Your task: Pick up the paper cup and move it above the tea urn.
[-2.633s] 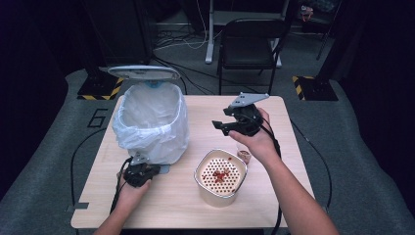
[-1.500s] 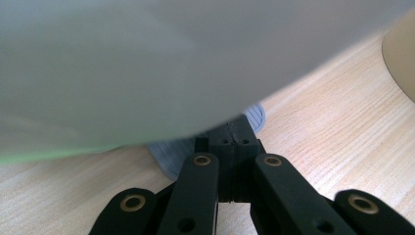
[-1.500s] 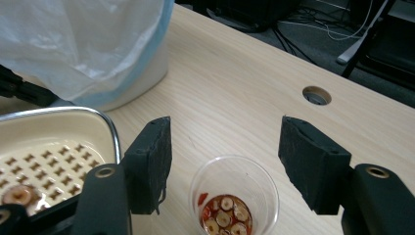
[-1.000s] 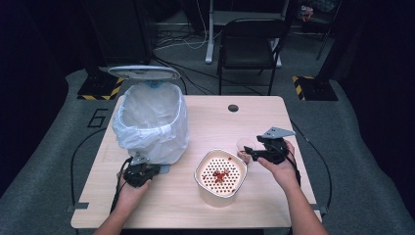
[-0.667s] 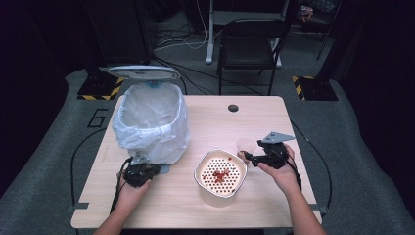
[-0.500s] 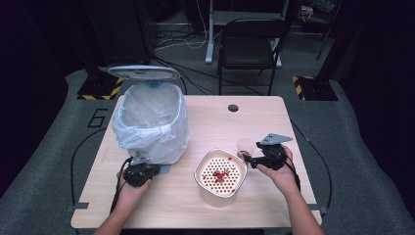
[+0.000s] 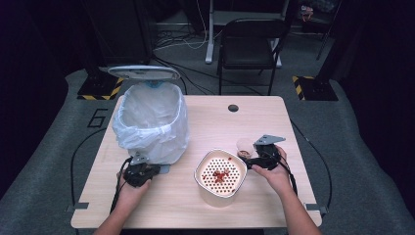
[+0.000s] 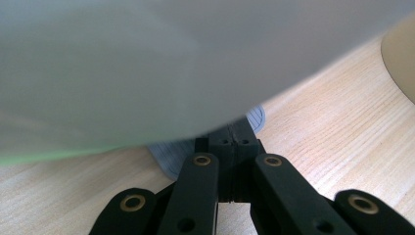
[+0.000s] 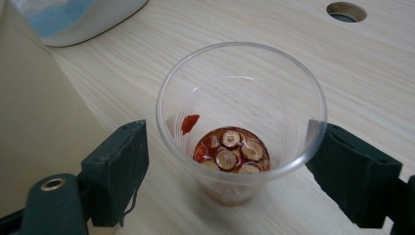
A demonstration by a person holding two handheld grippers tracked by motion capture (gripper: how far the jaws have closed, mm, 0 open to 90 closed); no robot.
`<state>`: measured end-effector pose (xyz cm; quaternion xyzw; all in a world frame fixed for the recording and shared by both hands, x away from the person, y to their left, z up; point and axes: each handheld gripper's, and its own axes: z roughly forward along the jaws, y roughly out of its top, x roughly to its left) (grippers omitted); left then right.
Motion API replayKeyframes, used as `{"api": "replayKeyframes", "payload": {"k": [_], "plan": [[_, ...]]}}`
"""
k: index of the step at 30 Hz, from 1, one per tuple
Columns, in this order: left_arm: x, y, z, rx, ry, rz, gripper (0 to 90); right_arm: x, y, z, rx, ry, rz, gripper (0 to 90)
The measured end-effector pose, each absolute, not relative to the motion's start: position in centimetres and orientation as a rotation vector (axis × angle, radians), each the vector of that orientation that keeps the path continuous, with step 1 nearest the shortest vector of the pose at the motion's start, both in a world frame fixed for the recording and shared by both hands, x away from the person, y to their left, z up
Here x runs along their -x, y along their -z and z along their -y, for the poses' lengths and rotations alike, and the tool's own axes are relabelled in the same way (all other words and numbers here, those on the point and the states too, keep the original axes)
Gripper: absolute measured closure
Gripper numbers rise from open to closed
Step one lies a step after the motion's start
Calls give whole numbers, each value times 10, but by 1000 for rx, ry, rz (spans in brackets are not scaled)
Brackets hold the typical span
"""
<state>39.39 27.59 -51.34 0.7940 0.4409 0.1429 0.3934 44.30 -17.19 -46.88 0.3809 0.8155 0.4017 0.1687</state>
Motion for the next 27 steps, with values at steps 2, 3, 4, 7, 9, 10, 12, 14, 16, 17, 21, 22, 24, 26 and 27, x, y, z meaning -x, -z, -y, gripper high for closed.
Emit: {"api": "replayKeyframes", "payload": {"k": [2,3,4,7,9,10,12,14,16,17,21,22,24,26,27], "plan": [[-394,514,-276,-2010,-359,-1120,900,-445,471,170,-1092,-1145,-2316,173],[-393,514,-274,-1982,-351,-1133,900,-446,472,170,-1088,-1149,-2316,181],[-393,514,-274,-1982,-350,-1134,900,-447,474,169,-1091,-1157,-2311,189],[-393,514,-274,-1984,-352,-1131,900,-449,476,167,-1081,-1159,-2303,206],[-393,514,-274,-1985,-351,-1131,900,-449,477,166,-1078,-1156,-2303,216],[-393,514,-274,-1982,-350,-1134,900,-450,478,166,-1073,-1151,-2299,228],[-393,514,-274,-1989,-350,-1137,900,-451,479,166,-1073,-1155,-2294,246],[-393,514,-273,-1983,-347,-1142,900,-452,480,166,-1070,-1158,-2293,265],[-393,514,-273,-1981,-343,-1144,900,-452,480,167,-1065,-1164,-2286,277],[-393,514,-273,-1982,-343,-1143,900,-453,481,167,-1064,-1166,-2284,282],[-393,514,-274,-1990,-347,-1135,900,-453,482,166,-1062,-1163,-2281,291],[-393,514,-274,-1989,-347,-1136,900,-454,483,165,-1056,-1158,-2285,290],[-393,514,-274,-1990,-349,-1136,900,-454,484,165,-1060,-1160,-2288,291],[-393,514,-274,-1989,-349,-1137,900,-455,484,164,-1060,-1158,-2287,292],[-393,514,-274,-1988,-349,-1138,900,-455,485,164,-1061,-1166,-2284,294]]}}
